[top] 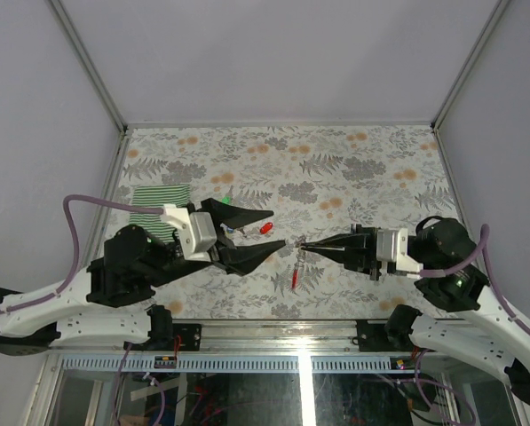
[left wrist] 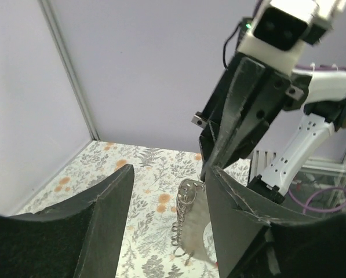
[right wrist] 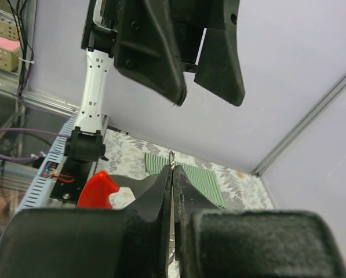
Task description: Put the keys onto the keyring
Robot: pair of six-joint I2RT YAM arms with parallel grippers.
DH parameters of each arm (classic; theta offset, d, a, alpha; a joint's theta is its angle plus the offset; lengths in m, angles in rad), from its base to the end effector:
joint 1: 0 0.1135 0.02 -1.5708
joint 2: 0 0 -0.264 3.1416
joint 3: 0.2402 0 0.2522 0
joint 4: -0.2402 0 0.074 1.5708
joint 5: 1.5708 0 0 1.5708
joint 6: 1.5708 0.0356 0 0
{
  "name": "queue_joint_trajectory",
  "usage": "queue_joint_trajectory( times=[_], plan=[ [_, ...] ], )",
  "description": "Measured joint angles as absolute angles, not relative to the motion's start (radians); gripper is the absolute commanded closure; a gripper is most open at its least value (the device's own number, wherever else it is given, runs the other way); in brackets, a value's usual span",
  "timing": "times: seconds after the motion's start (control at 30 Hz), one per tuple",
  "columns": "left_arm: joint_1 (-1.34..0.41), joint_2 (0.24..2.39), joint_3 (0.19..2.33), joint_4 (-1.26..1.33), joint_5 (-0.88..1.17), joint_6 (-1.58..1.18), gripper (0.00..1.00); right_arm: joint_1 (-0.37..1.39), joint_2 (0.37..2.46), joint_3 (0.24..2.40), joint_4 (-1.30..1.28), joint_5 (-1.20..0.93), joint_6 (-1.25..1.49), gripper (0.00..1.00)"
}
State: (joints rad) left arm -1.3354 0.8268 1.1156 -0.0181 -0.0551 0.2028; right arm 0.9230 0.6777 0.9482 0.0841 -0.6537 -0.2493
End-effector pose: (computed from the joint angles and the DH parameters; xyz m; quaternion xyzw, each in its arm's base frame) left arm 0.0403 -0.1595 0.4643 0.4050 0.4500 -0.4129 0.6805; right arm 0.0613 0.1169 0.4378 -0.5188 0.3050 0.4300 0.6730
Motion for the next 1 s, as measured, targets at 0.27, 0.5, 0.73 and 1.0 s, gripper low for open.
queue_joint_trajectory(
  times=[0.27,0.5,0.73,1.0],
  plan=[
    [-1.335,0.799,1.114,-0.051,-0.187,0.074,0.42,0.923,0.634,0.854,0.190,-0.690,-0.399,1.00],
    [-1.335,0.844,1.142,-0.167,-0.381,-0.067,0.43,0.923,0.608,0.789,0.242,-0.724,-0.560,1.00],
    [-1.282,0.897,1.209,-0.321,-0.527,-0.163,0.43,0.923,0.607,0.778,0.168,-0.690,-0.647,1.00],
    [-0.894,1.029,1.232,-0.446,-0.320,-0.280,0.42,0.923,0.590,0.769,0.032,-0.584,-0.604,1.00]
  ],
)
